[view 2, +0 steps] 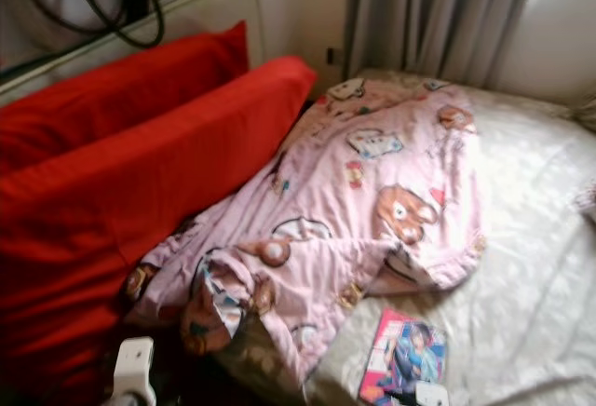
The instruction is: Clean up the room
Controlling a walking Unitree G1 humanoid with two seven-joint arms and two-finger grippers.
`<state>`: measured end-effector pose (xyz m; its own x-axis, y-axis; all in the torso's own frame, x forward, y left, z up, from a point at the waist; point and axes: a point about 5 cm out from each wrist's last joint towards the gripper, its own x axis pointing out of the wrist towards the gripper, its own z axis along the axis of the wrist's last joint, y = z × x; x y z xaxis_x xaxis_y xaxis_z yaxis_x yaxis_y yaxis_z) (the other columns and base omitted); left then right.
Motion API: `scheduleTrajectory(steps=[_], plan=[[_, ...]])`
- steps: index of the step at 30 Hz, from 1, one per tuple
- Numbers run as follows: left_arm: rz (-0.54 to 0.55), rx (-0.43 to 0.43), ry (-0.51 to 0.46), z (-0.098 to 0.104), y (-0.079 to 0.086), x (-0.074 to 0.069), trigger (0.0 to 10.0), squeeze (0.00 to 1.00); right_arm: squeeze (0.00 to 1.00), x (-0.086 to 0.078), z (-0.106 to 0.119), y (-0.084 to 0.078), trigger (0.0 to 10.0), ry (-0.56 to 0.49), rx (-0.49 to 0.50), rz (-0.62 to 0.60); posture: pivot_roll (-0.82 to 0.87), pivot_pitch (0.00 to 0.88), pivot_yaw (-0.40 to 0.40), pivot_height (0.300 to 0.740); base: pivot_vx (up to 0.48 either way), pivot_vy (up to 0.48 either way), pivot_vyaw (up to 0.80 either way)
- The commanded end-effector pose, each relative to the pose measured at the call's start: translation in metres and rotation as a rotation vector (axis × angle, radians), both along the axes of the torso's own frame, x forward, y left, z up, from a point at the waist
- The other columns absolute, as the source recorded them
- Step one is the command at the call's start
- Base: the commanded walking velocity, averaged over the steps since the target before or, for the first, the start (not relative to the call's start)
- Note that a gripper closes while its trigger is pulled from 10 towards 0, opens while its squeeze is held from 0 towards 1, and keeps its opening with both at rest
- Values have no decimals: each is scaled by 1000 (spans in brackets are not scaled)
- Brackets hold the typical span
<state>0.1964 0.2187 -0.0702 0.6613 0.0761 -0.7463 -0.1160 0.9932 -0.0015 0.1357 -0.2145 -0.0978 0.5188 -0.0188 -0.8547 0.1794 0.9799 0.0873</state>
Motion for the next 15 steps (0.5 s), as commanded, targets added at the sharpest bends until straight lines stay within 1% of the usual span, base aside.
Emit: scheduleTrajectory(steps=[1,8,15], plan=[[-6,-9,17,-2,-1,-2,10000,0,0,-5,-1,-1,10000,9,-1,-1,80,0,-26,714,0,0,800],[9,-13,7,-1,-3,-1,10000,0,0,-3,0,-3,10000,9,-5,9,87,0,-44,714,0,0,800],[27,-23,7,-2,-6,-1,10000,0,0,1,2,-8,10000,4,-19,16,89,0,-69,714,0,0,800]])
